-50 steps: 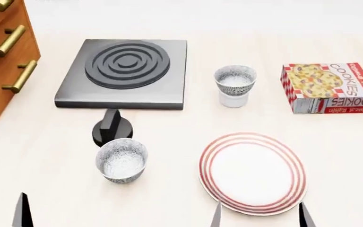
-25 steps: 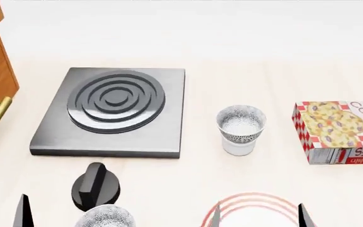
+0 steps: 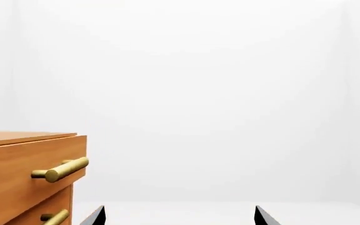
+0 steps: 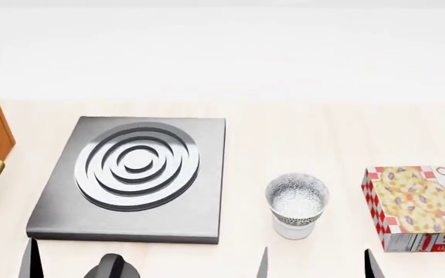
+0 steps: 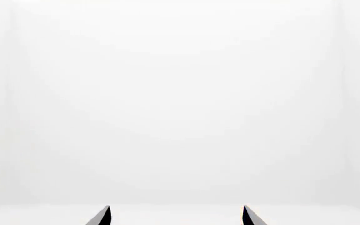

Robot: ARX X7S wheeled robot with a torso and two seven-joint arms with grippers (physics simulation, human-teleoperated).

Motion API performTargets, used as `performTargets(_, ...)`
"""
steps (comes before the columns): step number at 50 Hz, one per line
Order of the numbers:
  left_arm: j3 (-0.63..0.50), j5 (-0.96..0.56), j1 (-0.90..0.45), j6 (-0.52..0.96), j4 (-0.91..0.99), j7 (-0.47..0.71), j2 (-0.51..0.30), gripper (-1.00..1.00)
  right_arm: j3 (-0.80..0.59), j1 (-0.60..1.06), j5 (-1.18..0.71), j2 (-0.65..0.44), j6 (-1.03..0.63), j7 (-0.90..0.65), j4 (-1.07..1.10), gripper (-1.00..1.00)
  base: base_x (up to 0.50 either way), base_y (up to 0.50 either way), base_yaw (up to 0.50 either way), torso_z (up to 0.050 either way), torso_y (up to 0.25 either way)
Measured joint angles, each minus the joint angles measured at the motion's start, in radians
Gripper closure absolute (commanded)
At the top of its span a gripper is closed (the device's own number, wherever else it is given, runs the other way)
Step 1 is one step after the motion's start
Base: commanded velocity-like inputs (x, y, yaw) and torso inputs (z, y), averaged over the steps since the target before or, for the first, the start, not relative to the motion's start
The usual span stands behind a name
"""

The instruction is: Pick the akita bowl on the ramekin and place it on the plate.

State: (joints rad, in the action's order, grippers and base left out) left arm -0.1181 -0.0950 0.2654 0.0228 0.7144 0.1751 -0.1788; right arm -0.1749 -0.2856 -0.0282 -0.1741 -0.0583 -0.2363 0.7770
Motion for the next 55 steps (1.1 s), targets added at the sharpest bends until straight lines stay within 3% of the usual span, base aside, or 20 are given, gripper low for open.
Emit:
performTargets(16, -0.009, -0.006, 0.002, -0.012, -0.004, 0.011, -0.014, -1.00, -0.009, 0.001, -0.007, -0.015, -0.003, -0.012, 0.001, -1.00, 0.00, 0.00, 0.00, 0.044, 0.000)
performTargets(55, -0.039, 0.034, 0.018, -0.099, -0.024, 0.034, -0.045, -1.00, -0.033, 0.005, -0.009, -0.043, 0.004, -0.041, -0.007, -1.00, 0.00, 0.00, 0.00, 0.000, -0.249)
